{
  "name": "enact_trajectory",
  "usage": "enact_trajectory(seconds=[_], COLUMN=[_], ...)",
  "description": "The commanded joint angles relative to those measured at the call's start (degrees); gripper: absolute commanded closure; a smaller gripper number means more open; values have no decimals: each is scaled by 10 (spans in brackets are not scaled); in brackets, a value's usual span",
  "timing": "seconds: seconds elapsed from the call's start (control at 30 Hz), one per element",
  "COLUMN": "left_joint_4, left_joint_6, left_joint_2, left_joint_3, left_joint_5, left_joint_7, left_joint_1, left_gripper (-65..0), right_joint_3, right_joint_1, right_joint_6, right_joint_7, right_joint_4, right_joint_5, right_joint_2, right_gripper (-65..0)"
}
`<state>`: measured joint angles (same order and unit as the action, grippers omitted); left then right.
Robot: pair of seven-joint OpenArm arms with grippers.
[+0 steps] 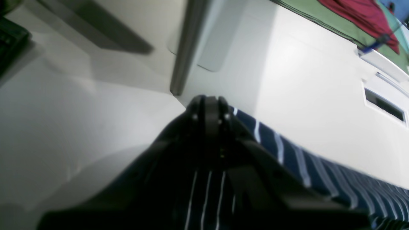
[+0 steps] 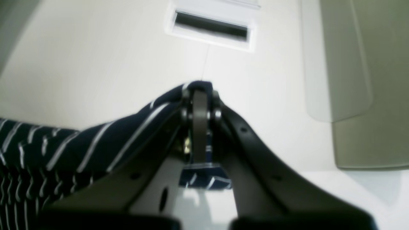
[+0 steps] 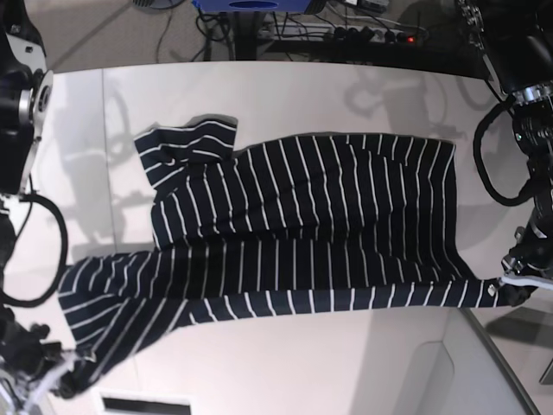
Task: Layout the t-shirt on the table in an organized manner, then fold the t-shirt properly
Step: 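Lift and pull the shirt with both grippers to spread it flat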
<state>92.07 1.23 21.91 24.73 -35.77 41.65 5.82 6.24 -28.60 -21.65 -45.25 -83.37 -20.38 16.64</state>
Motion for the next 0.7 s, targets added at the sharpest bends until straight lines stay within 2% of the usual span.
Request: enact_trajectory(seconds=[0.0, 0.1, 0.2, 0.3, 0.43, 0.57, 0.67], left_joint_4=[-2, -36, -56, -61, -63, -63, -62], left_joint_6=[-3, -3, -5, -6, -5, -5, -5], left_joint_2=[15, 11, -13, -32, -45, -69, -75], left_joint_3=[3, 3, 3, -10, -48, -47, -47], left_joint_5=[11, 80, 143, 184, 218, 262, 292], left_joint_7=[-15, -15, -15, -15, -16, -18, -18], left_joint_1=[22, 58, 89, 107, 111, 111, 112], left_gripper=[0, 0, 0, 0, 0, 0, 0], right_joint_3=[-11, -59, -115, -174, -249, -320, -365], right_joint_1=[-34, -75, -125, -169, -223, -268, -298], right_joint_6=[2, 2, 2, 2, 2, 1, 1], right_joint_7=[36, 94, 156, 253, 375, 484, 542], right_joint_4=[9, 68, 145, 232, 363, 481, 540], right_joint_5=[-4, -4, -5, -5, -5, -5, -5], right_joint_2=[6, 5, 5, 2, -22, -59, -84], right_gripper=[-2, -2, -2, -2, -6, -8, -8])
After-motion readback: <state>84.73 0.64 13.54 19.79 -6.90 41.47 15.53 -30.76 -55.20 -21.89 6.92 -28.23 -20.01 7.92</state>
